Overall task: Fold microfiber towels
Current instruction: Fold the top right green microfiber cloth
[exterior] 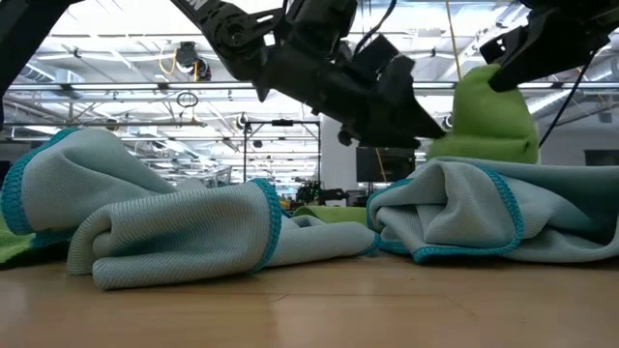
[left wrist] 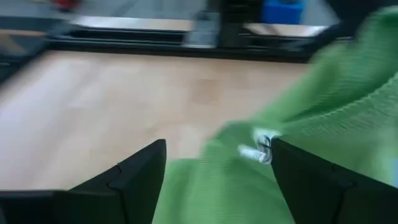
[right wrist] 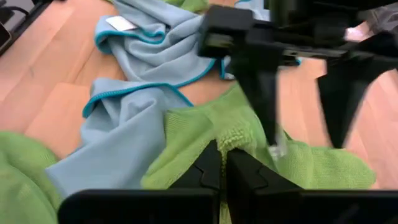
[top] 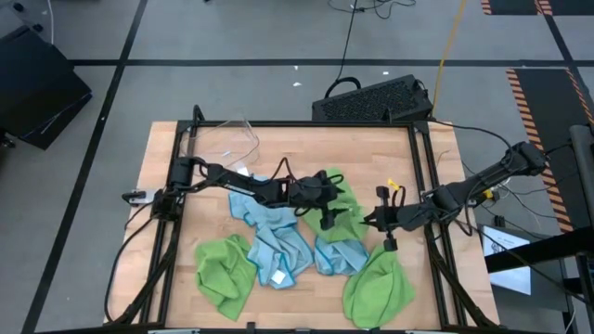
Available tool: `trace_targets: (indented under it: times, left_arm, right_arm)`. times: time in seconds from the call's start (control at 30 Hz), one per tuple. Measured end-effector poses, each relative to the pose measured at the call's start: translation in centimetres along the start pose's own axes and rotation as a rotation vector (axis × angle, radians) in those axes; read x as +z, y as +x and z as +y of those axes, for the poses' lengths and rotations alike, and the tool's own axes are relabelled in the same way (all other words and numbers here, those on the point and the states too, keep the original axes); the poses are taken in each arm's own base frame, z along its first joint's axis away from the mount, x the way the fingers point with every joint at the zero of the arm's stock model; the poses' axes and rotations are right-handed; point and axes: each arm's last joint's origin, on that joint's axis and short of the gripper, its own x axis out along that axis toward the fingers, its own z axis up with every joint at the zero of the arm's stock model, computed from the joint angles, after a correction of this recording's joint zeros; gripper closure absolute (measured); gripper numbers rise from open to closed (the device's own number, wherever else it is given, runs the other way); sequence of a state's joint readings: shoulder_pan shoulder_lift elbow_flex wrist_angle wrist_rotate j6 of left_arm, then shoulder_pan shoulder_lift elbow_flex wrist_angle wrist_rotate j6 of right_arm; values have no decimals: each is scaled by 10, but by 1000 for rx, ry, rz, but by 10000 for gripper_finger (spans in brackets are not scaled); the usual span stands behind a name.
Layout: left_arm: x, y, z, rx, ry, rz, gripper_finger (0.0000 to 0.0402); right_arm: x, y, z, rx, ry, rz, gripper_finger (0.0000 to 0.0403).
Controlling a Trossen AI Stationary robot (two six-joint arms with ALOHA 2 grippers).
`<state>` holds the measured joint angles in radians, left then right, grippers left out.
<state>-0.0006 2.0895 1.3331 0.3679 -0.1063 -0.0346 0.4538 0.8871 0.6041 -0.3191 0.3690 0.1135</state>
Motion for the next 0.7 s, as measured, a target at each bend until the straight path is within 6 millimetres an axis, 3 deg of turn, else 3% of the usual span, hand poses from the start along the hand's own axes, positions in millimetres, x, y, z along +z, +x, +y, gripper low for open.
trace_targets:
  times: [0.2, 0.7]
  left_arm:
    - [0, 0, 1, 26, -83, 1, 101]
    - [0, 0, 1, 25, -68, -6, 99]
  right_arm:
    - [0, 0, 0, 0, -23, -1, 403]
    - [8, 0, 1, 13, 29, -77, 403]
